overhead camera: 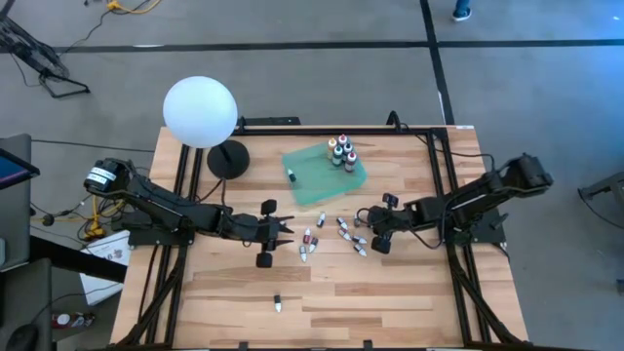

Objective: Pick & Place food coloring
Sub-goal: Put the orange food coloring bottle into the green bin

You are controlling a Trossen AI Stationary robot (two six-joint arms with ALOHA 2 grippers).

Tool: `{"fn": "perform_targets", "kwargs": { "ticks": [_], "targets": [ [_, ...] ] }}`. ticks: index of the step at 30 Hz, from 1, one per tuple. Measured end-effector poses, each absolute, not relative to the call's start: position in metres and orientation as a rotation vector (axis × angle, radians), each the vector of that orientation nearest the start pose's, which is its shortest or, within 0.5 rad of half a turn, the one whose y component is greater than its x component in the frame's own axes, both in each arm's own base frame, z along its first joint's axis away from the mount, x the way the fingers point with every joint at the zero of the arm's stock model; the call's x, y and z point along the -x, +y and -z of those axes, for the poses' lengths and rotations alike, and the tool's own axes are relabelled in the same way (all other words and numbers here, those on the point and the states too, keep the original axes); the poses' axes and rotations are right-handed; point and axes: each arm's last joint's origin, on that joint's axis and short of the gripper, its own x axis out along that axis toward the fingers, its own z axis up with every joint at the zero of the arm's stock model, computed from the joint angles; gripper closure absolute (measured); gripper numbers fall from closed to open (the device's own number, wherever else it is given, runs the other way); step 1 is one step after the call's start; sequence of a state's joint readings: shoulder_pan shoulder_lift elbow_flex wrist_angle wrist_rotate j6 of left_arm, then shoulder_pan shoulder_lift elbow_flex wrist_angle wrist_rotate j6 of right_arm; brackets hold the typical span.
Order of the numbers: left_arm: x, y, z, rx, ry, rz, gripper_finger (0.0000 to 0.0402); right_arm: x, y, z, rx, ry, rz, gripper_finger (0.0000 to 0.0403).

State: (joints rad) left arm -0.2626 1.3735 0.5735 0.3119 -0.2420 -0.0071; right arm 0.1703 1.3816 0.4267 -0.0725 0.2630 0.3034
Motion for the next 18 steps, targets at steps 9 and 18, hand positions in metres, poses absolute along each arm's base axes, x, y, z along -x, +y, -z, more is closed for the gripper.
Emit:
{"fn": "perform_targets", "kwargs": {
  "ticks": [9,18],
  "targets": [
    [-0.257,-0.062,-0.179,-0.123,0.520,0.017,0.0296,-0.210,0.028,-0.153,-0.017,0.830,0.204,0.0335],
    [-0.257,-0.061,-0.179,-0.142,0.524,0.012,0.0296,-0.246,0.007,-0.196,0.169,0.667,0.245,0.0335]
  ]
}}
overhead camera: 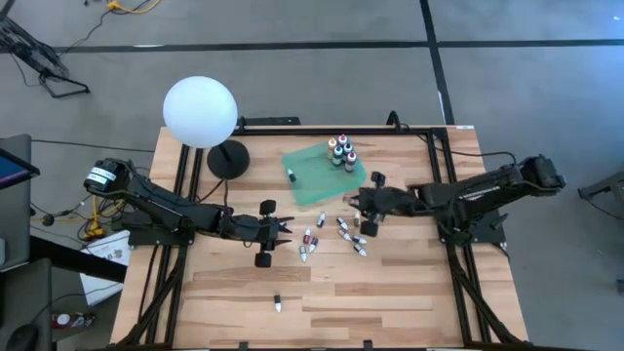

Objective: Pick & Place food coloring
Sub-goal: Put the orange food coloring bottle into the green bin, then put the black food coloring bottle into the green bin

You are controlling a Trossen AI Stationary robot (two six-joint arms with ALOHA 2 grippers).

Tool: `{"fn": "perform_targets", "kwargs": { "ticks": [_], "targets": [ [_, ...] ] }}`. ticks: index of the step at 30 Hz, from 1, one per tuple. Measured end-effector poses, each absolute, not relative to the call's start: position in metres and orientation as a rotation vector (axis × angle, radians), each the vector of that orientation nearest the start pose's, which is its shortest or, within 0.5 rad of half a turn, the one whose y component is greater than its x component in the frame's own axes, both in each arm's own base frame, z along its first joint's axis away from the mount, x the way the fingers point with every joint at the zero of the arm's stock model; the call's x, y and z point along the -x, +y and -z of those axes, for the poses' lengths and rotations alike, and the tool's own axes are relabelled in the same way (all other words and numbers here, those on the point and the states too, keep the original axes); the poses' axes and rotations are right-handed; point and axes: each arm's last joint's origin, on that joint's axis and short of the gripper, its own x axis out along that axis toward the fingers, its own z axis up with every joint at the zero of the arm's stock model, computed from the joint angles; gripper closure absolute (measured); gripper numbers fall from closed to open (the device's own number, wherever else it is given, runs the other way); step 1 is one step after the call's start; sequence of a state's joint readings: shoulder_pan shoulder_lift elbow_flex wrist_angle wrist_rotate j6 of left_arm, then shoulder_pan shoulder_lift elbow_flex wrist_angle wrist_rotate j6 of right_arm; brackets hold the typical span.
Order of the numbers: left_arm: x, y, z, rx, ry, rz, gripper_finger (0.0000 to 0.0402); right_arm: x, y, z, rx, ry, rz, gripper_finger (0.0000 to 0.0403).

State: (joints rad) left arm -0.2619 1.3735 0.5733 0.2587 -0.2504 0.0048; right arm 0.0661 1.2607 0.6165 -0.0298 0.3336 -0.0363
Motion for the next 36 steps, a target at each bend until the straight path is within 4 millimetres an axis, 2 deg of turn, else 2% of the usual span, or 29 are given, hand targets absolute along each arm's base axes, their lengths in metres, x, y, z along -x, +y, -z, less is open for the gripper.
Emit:
{"fn": "perform_targets", "kwargs": {
  "ticks": [5,12,19,24,30,36],
  "targets": [
    [-0.256,-0.061,-0.177,-0.155,0.549,0.006,0.0296,-0.286,-0.012,-0.205,0.230,0.642,0.236,0.0335],
    [-0.252,-0.059,-0.172,-0.182,0.605,-0.038,0.0296,-0.344,-0.036,-0.202,0.264,0.678,0.254,0.0335],
    [-0.248,-0.056,-0.167,-0.201,0.674,-0.106,0.0296,-0.373,-0.062,-0.196,0.223,0.737,0.309,0.0316],
    [-0.247,-0.055,-0.166,-0.208,0.682,-0.120,0.0296,-0.386,-0.072,-0.189,0.187,0.756,0.327,0.0300],
    [-0.246,-0.055,-0.164,-0.202,0.706,-0.127,0.0296,-0.388,-0.072,-0.188,0.180,0.757,0.320,0.0295],
    [-0.244,-0.056,-0.162,-0.176,0.739,-0.086,0.0296,-0.375,-0.058,-0.212,0.187,0.775,0.292,0.0294]
  ]
}}
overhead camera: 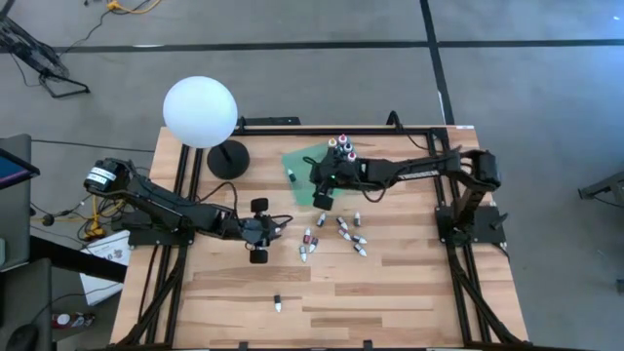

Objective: Pick & Place food coloring
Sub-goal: Put the black food coloring bottle into the green bin

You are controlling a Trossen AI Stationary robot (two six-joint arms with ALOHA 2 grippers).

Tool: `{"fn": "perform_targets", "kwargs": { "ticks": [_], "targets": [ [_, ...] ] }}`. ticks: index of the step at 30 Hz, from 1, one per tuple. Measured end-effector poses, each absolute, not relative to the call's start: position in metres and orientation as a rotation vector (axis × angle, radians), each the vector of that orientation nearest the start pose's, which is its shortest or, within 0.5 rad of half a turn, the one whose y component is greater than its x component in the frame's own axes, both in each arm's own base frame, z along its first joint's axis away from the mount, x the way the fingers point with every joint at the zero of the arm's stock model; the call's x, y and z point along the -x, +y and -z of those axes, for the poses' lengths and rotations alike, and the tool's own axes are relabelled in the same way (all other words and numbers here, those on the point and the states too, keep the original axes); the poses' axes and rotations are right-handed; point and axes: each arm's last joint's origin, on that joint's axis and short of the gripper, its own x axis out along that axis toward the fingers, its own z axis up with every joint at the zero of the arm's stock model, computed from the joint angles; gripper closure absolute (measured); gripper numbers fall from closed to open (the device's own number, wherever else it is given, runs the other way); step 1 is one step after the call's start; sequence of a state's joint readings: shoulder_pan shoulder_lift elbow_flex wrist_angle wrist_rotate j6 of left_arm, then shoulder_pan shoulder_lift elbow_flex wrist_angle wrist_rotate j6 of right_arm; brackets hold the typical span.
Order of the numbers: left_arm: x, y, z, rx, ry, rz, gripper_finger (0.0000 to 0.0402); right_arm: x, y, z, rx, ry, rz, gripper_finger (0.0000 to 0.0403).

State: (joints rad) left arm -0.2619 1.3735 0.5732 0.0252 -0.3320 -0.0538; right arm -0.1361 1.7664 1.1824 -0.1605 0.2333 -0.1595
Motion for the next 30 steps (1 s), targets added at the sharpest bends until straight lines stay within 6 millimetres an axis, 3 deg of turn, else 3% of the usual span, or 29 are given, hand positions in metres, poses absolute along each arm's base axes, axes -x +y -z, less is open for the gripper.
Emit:
{"fn": "perform_targets", "kwargs": {
  "ticks": [7,13,22,30],
  "targets": [
    [-0.242,-0.056,-0.160,-0.152,0.764,-0.069,0.0296,-0.353,-0.019,-0.241,0.198,0.801,0.205,0.0294],
    [-0.244,-0.050,-0.160,-0.127,0.754,-0.147,0.0278,-0.325,0.014,-0.251,0.184,0.771,0.143,0.0294],
    [-0.244,-0.044,-0.158,-0.089,0.769,-0.178,0.0200,-0.261,0.060,-0.241,0.177,0.709,0.214,0.0294],
    [-0.253,-0.034,-0.137,-0.073,0.833,-0.198,0.0188,-0.224,0.090,-0.228,0.164,0.629,0.267,0.0294]
  ]
}}
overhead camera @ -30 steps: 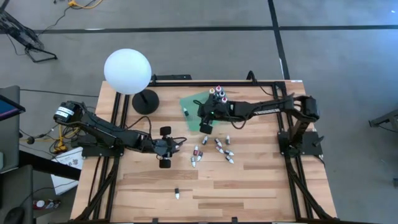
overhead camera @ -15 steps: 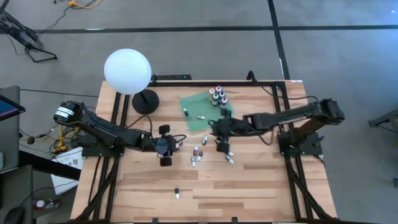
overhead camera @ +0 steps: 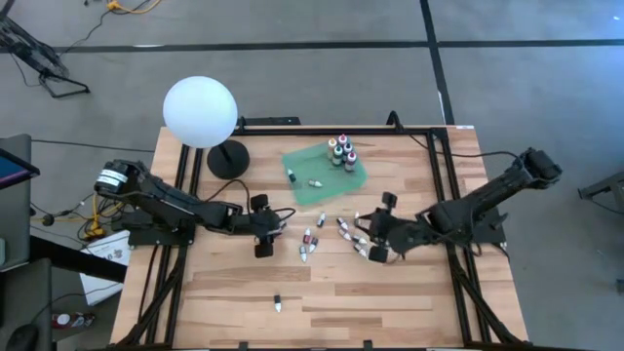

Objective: Pick & Place food coloring
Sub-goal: Put the black food coloring bottle into the green bin

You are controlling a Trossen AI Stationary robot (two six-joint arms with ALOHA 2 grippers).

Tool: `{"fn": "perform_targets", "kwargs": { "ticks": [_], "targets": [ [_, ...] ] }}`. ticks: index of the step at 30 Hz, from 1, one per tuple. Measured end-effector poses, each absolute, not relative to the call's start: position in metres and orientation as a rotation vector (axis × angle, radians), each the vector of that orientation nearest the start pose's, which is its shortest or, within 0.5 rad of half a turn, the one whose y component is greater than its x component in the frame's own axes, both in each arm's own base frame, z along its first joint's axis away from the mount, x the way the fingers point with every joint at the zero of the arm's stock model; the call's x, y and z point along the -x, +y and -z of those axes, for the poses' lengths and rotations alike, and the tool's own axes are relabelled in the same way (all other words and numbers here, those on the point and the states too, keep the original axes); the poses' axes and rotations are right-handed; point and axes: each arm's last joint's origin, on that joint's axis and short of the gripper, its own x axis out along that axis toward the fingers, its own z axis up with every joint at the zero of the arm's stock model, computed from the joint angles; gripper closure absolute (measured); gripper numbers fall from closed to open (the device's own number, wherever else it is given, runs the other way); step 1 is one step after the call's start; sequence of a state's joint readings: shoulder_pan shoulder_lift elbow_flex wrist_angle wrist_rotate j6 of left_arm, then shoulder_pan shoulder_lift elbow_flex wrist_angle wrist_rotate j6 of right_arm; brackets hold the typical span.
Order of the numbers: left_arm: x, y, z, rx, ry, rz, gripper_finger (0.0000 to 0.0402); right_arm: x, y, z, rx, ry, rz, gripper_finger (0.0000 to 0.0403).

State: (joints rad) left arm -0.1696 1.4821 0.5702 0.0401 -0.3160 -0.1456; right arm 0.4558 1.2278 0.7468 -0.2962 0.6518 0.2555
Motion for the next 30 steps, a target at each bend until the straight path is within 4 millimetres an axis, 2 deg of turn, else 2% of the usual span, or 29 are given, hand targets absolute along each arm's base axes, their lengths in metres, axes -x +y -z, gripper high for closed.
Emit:
{"fn": "perform_targets", "kwargs": {
  "ticks": [5,10,21,30],
  "targets": [
    [-0.263,-0.030,-0.126,-0.043,0.814,-0.158,0.0188,-0.215,0.109,-0.229,0.185,0.581,0.270,0.0294],
    [-0.263,-0.022,-0.119,-0.035,0.858,-0.187,0.0188,-0.207,0.121,-0.230,0.227,0.542,0.287,0.0294],
    [-0.260,-0.021,-0.117,-0.045,0.895,-0.208,0.0194,-0.207,0.120,-0.231,0.235,0.528,0.313,0.0294],
    [-0.259,-0.021,-0.116,-0.046,0.914,-0.180,0.0249,-0.207,0.120,-0.231,0.233,0.526,0.313,0.0294]
  ]
}}
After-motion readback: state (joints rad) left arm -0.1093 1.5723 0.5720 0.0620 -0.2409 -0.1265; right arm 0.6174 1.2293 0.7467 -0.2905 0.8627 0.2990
